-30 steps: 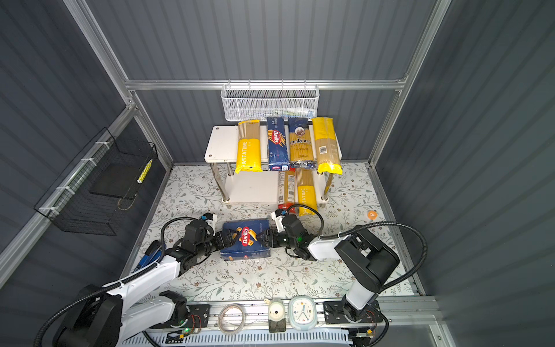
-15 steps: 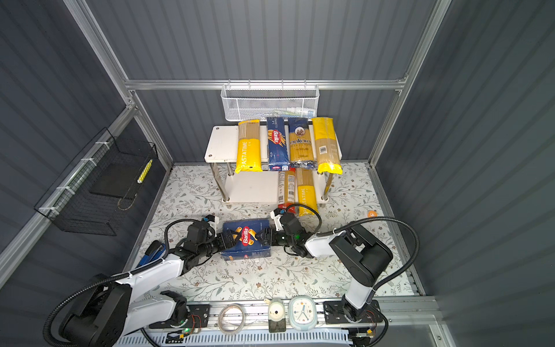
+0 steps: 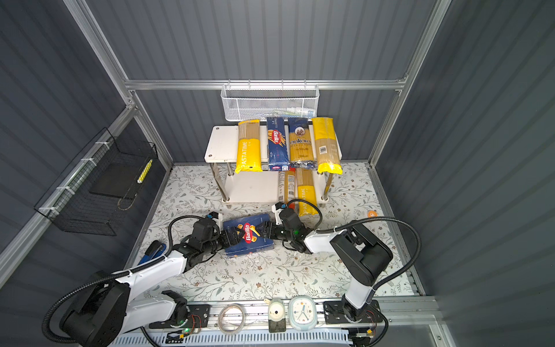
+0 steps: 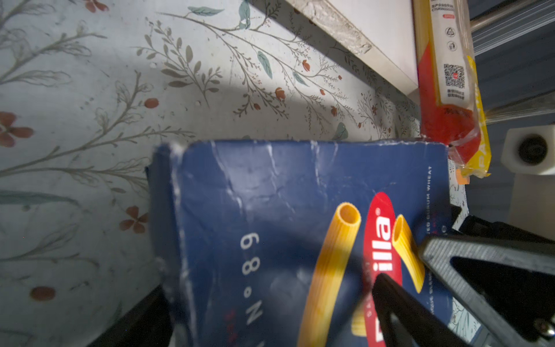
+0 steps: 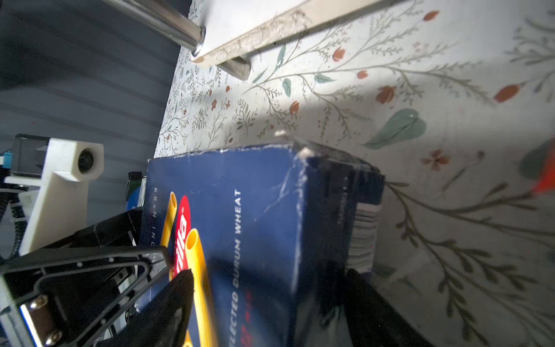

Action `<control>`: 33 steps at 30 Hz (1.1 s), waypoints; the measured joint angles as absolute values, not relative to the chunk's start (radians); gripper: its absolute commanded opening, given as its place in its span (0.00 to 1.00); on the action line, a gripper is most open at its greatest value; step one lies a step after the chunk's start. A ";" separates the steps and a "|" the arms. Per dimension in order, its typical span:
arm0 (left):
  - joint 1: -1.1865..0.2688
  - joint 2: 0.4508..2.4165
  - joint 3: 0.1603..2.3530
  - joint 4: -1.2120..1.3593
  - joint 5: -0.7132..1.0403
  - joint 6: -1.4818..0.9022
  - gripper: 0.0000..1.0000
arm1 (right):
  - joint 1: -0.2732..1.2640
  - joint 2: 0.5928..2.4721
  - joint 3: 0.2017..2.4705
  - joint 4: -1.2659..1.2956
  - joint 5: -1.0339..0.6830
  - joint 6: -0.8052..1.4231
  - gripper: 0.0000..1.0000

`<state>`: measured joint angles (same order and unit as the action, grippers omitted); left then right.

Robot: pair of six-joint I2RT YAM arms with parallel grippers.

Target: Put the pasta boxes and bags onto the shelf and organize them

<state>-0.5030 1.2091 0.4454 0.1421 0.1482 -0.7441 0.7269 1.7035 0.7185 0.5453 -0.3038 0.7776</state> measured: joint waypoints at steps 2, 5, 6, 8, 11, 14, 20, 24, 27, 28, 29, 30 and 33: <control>-0.503 1.214 0.473 0.131 0.140 -0.746 0.99 | 0.727 1.685 0.731 0.537 -0.284 0.777 0.79; -0.503 1.235 0.519 0.126 0.120 -0.745 1.00 | 0.725 1.659 0.758 0.522 -0.256 0.775 0.79; -0.503 1.242 0.531 0.125 0.117 -0.745 1.00 | 0.723 1.654 0.765 0.522 -0.248 0.773 0.79; -0.503 1.264 0.562 0.125 0.111 -0.745 0.99 | 0.717 1.648 0.787 0.514 -0.228 0.768 0.79; -0.503 1.296 0.601 0.126 0.107 -0.745 1.00 | 0.710 1.648 0.813 0.508 -0.200 0.758 0.79; -0.503 1.326 0.629 0.128 0.108 -0.745 0.99 | 0.701 1.648 0.822 0.508 -0.189 0.757 0.79; -0.503 1.356 0.680 0.115 0.103 -0.738 1.00 | 0.691 1.648 0.831 0.508 -0.172 0.757 0.79; -0.503 1.356 0.727 0.086 0.083 -0.715 1.00 | 0.686 1.648 0.844 0.524 -0.159 0.747 0.80; -0.503 1.356 0.757 0.083 0.057 -0.692 1.00 | 0.682 1.648 0.848 0.533 -0.153 0.738 0.80; -0.503 1.356 0.765 0.086 0.050 -0.687 1.00 | 0.680 1.648 0.848 0.537 -0.153 0.736 0.80; -0.503 1.356 0.770 0.092 0.045 -0.683 1.00 | 0.678 1.648 0.848 0.538 -0.152 0.736 0.80; -0.503 1.356 0.773 0.101 0.041 -0.678 1.00 | 0.677 1.648 0.848 0.540 -0.152 0.736 0.80; -0.503 1.357 0.780 0.122 0.031 -0.663 1.00 | 0.672 1.648 0.848 0.560 -0.150 0.733 0.80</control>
<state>-0.5030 1.3567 0.7803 0.1215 0.0315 -0.6632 0.6724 1.6478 0.8478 0.5602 -0.1505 0.7330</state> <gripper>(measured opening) 0.996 0.797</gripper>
